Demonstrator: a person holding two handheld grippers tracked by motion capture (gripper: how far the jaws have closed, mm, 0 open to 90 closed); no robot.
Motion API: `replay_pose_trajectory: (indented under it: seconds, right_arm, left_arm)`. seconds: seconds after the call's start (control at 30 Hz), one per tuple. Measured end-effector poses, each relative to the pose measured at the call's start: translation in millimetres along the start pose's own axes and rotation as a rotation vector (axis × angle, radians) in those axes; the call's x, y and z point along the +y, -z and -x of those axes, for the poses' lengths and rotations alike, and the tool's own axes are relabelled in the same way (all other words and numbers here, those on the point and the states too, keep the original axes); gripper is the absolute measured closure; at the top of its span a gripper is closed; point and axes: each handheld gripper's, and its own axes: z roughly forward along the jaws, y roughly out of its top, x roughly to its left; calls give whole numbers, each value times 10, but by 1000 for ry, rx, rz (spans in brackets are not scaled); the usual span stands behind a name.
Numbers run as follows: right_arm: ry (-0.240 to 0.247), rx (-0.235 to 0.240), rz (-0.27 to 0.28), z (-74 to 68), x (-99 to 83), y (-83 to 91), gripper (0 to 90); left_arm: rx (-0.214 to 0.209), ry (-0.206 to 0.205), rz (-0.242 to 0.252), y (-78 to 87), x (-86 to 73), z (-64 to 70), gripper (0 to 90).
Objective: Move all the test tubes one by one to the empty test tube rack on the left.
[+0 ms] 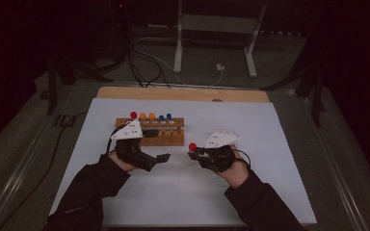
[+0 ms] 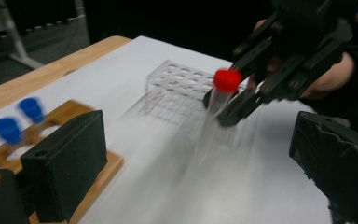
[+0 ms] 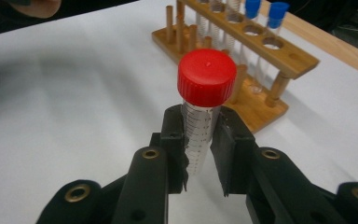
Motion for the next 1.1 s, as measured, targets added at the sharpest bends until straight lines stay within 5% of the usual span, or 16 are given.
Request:
replay_pose_trajectory:
  seconds: [0.33, 0.67, 1.1]
  right_arm:
    - [9, 25, -1, -62, 6, -40, 752]
    - [9, 33, -2, -88, 17, -50, 751]
    - [1, 25, 9, -85, 20, -42, 749]
  left_arm:
    - [-58, -49, -19, -285, 74, 114, 278]
    - [-66, -76, -29, -465, 84, 147, 558]
    - [-65, -103, -31, -501, 77, 145, 716]
